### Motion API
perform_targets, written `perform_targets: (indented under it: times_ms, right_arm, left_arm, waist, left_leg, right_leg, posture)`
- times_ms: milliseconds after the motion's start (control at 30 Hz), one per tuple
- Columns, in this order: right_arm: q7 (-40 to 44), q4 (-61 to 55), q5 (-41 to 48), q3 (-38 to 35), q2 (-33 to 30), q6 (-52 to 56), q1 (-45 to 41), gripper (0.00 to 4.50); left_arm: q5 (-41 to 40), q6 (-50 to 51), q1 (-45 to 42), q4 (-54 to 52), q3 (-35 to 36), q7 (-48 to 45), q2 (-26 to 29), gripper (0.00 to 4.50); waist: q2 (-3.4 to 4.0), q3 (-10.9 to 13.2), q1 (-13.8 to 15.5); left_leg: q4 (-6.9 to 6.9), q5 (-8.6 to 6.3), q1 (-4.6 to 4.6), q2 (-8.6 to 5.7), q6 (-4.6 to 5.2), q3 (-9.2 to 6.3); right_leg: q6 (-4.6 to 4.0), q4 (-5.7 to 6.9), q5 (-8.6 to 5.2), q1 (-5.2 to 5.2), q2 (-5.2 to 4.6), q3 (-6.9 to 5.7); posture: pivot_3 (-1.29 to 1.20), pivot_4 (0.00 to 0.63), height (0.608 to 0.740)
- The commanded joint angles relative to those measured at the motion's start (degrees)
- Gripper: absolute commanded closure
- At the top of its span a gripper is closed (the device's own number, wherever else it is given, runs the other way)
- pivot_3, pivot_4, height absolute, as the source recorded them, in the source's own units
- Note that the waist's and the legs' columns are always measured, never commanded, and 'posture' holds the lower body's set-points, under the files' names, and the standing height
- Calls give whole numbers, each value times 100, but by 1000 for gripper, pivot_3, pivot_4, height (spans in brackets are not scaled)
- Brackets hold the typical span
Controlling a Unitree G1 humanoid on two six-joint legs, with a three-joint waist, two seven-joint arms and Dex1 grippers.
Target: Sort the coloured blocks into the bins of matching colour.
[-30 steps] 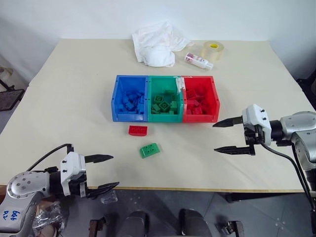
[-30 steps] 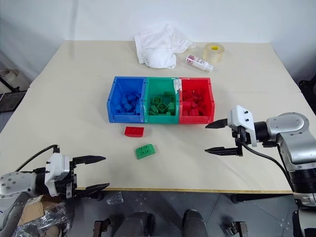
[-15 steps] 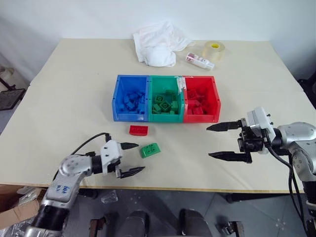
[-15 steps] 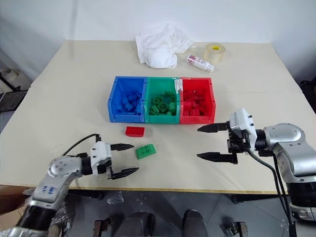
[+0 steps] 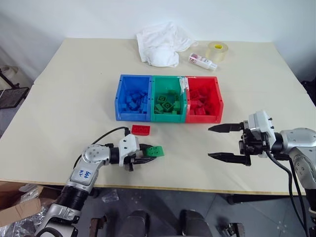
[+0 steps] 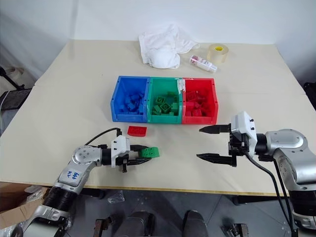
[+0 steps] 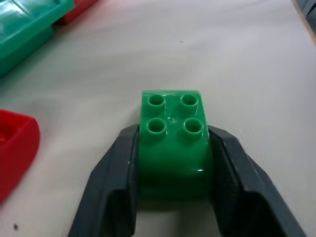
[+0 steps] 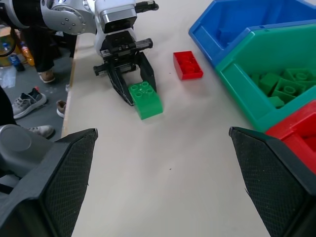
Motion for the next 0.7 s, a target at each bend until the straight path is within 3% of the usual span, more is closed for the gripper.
perform_targets:
  times_ms: [33,233,467,700]
  right_arm:
    - [-107,-204,58,-255,-80,-60,45,0]
    - [-267,-332,91,-333,-69,-58,140,0]
    - [-391,-468,102,-402,-54,-45,277,0]
    - [-474,-495,88,-403,-37,-68,288,0]
  left_arm:
    - [-10,42,-326,-42,38,233,-243,3012]
    - [9,552,-1167,9,172,897,-768,3012]
    - [280,210,-2699,1476,435,1735,-1236,3012]
    - [417,-395,-3624,2986,497,1621,-1423,799]
  waist:
    - [-1,0,4]
    - [-4,2,0]
    - [-14,8,4]
    - [-18,11,-8]
  left_leg:
    - [0,0,-1,-1,0,0]
    - [1,1,-1,-3,1,1]
    - [3,2,-4,-20,2,2]
    - [1,2,-6,-25,2,4]
  right_leg:
    - [0,0,0,0,0,-1]
    - [3,1,1,0,0,-1]
    - [6,2,3,-1,1,-4]
    - [7,2,3,-4,2,-10]
  posture:
    - [0,150,740]
    - [0,150,740]
    - [0,150,740]
    - [0,150,740]
